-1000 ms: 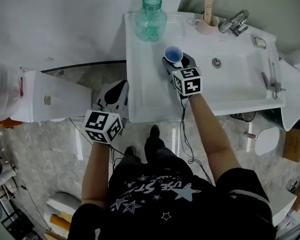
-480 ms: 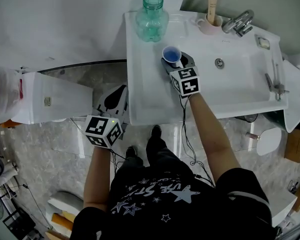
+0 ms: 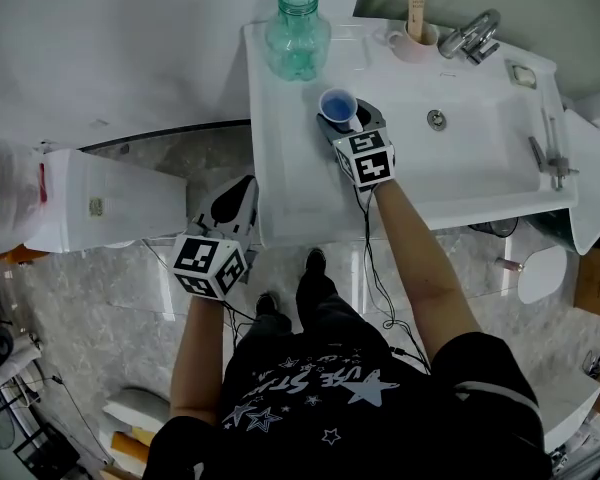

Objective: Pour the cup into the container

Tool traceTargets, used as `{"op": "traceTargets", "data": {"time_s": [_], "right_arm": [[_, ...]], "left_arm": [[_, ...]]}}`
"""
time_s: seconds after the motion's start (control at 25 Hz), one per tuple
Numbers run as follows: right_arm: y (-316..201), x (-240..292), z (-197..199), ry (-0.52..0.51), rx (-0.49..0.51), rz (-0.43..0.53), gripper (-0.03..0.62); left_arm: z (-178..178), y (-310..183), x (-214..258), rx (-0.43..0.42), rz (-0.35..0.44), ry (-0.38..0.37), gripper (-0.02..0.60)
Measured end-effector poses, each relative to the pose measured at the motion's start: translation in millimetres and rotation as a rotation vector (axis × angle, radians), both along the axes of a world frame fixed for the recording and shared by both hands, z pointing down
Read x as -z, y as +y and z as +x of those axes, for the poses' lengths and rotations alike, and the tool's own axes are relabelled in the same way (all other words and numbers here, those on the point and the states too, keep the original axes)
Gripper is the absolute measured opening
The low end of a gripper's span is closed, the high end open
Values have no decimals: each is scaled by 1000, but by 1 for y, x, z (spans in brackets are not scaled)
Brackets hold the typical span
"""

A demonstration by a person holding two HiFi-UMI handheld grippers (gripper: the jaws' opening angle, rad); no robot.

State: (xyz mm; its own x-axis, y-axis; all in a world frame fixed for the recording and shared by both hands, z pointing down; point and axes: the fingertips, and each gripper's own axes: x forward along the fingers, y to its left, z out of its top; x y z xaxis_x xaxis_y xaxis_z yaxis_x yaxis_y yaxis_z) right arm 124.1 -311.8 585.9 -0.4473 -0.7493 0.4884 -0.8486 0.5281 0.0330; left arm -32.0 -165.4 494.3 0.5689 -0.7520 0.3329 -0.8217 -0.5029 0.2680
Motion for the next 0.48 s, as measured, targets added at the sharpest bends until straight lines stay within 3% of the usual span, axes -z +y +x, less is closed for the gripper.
{"op": "traceTargets", "data": {"time_s": [0.04, 0.16, 0.36, 0.48], "right_arm": [[0, 0, 1, 7, -4, 3, 289], [6, 2, 4, 7, -16, 11, 380], [32, 9, 17, 6, -61, -1, 377], [53, 19, 26, 2, -105, 2, 311]], "left_arm": [[1, 1, 0, -5, 0, 1, 12], [1, 5, 2, -18, 5, 10, 12], [2, 12, 9, -45, 26, 29, 12], [2, 19, 14, -63, 38, 49, 12]]}}
